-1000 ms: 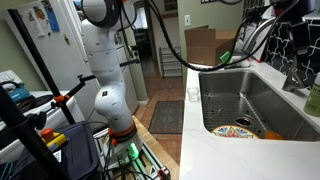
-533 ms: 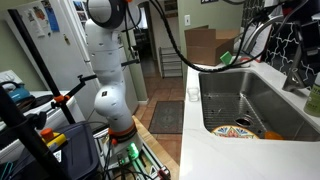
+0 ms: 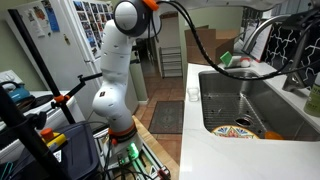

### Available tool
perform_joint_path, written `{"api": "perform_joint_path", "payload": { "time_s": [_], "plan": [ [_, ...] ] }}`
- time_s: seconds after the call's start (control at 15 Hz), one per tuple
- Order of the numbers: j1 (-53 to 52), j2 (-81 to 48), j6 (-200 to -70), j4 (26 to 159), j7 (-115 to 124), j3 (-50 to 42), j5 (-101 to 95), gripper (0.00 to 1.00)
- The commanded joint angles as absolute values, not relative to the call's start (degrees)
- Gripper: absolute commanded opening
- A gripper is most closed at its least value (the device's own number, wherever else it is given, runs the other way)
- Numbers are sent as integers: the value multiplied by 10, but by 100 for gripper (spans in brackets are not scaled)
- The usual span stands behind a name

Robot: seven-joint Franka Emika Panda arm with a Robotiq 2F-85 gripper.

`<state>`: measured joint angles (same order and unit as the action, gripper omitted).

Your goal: Move the green bottles slightly to the right starting with the short one, pick up the short green bottle and move it to the left side of the tall green bottle

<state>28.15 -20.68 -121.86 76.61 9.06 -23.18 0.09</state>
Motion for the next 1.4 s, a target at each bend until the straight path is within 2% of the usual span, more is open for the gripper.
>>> {"api": "perform_joint_path", "payload": {
  "time_s": [0.0, 0.4, 1.33],
  "plan": [
    [283, -214, -1226, 758, 88, -231, 3, 100],
    [286, -225, -1220, 746, 72, -228, 4, 100],
    [399, -332, -1217, 635, -433, -93, 68, 100]
  ]
}}
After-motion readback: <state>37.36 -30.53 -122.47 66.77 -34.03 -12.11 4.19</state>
